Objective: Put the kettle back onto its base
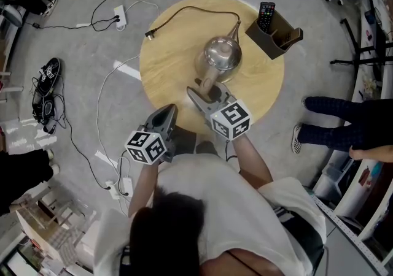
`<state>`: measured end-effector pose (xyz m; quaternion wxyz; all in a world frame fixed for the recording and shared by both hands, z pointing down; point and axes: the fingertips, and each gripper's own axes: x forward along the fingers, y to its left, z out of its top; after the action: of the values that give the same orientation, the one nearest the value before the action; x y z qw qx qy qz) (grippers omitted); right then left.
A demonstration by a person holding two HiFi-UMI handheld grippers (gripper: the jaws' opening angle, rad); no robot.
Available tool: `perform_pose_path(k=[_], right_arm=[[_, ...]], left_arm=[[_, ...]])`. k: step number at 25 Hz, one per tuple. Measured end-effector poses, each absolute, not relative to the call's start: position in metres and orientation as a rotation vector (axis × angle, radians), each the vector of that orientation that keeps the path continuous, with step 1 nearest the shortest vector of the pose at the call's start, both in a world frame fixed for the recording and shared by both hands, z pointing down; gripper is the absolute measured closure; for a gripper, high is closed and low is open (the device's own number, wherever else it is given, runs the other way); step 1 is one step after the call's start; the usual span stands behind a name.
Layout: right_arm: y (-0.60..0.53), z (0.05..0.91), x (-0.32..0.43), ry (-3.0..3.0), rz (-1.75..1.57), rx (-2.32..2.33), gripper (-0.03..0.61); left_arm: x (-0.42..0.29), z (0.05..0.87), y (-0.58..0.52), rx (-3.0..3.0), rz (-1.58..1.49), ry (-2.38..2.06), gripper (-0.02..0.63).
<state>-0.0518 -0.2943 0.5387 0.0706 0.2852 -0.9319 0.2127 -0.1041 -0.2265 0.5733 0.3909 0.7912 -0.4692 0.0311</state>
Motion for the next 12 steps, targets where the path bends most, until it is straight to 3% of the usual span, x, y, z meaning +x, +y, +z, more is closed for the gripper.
perform_pose_path(k=[12], right_arm=[[-0.2931, 0.5418, -0.0459, -2.807, 0.658, 0.817, 0.426]], left_arm=[[-0.0996, 0.5732, -0.2296, 2.01, 0.086, -1.188, 0.588]])
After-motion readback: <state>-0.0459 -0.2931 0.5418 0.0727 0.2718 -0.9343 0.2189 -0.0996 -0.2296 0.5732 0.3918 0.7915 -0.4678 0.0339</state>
